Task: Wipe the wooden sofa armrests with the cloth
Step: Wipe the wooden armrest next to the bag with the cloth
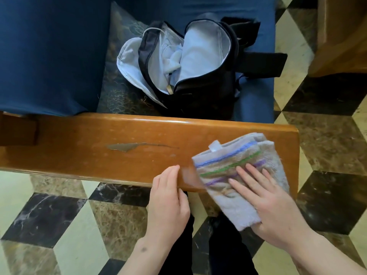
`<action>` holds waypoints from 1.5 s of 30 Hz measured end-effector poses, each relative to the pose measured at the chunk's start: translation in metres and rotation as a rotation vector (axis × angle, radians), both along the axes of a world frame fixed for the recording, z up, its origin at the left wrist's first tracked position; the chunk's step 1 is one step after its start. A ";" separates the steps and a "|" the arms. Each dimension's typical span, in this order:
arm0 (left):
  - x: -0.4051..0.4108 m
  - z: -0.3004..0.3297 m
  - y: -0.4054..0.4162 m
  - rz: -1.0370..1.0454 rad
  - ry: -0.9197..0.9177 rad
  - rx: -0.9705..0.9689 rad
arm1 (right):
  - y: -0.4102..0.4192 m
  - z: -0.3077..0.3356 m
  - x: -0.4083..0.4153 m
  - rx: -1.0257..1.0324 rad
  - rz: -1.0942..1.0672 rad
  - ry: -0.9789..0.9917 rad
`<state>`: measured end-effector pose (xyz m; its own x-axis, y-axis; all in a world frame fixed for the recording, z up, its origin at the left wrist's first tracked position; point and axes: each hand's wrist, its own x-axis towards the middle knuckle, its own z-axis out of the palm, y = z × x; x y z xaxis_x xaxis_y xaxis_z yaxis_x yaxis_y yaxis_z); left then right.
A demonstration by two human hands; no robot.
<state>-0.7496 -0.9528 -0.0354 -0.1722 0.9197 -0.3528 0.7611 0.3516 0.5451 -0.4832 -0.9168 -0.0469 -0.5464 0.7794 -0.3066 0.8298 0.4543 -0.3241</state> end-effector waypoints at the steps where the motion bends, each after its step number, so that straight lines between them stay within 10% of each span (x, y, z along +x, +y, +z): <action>1: 0.003 0.000 0.002 -0.055 0.043 -0.001 | -0.002 0.000 0.012 0.000 -0.083 0.001; 11: 0.027 -0.001 0.012 -0.081 0.142 -0.006 | 0.052 -0.013 -0.089 -0.016 -1.026 -0.079; 23: 0.018 0.002 0.007 -0.182 0.141 -0.124 | -0.064 -0.015 0.009 -0.004 -0.094 -0.113; 36: 0.063 0.004 0.003 -0.440 0.265 -0.200 | 0.046 -0.013 -0.072 -0.013 -0.727 -0.114; 45: -0.055 0.010 -0.018 -0.420 0.318 -0.182 | 0.049 -0.018 -0.091 0.018 -0.863 0.055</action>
